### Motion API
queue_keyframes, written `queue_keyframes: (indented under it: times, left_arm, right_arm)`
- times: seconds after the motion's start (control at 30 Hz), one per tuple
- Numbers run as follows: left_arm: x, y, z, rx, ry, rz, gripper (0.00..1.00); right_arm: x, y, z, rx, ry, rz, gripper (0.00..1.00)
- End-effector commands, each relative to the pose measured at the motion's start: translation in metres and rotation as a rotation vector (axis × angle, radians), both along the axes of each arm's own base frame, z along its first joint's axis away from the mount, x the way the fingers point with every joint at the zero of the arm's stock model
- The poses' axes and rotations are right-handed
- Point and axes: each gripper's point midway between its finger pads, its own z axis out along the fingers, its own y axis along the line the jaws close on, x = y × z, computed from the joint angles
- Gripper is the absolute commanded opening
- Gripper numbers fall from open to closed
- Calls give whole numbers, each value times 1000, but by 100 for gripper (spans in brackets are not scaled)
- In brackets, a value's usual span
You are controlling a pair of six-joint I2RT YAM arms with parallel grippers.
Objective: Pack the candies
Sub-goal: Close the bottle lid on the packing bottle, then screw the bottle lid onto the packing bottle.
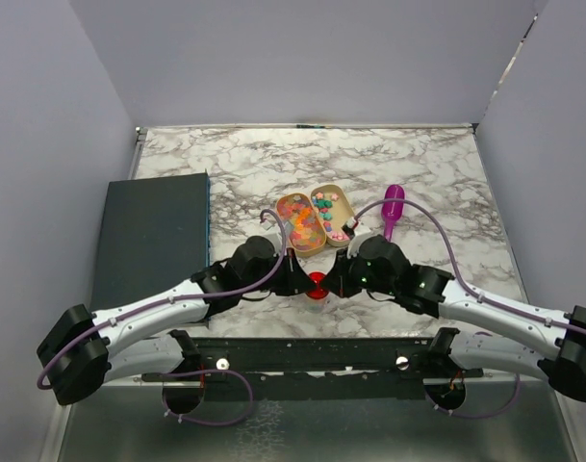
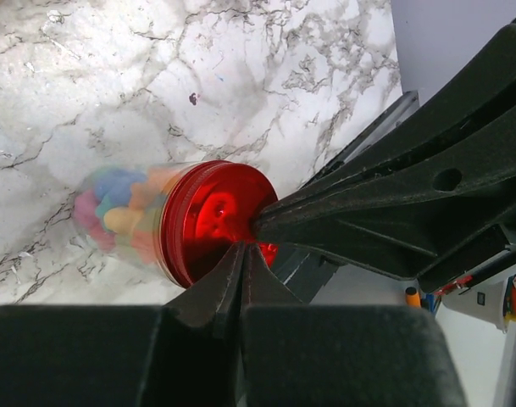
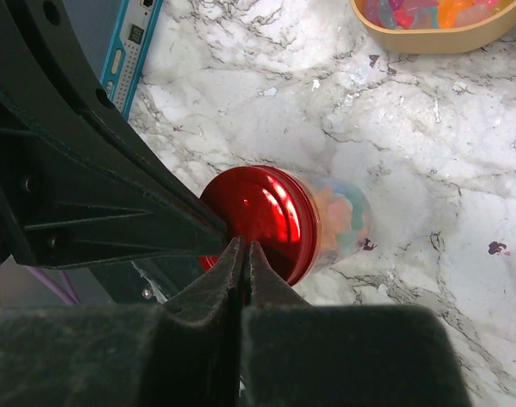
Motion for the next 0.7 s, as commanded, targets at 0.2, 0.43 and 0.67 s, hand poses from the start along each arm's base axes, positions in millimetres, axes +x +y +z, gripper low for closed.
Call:
queue_keyframes:
  times: [0.2, 0.43, 0.67]
  left_arm:
    - [-1, 17, 51, -52, -247, -18, 63]
    - [-16, 29, 52, -41, -394, 17, 99]
    - [-53, 21, 23, 27, -556, 46, 99]
  right_arm:
    - [9, -33, 37, -45, -122, -93, 36]
    - [16, -55, 54, -107, -203, -131, 53]
    - [23, -70, 60, -176, -255, -164, 63]
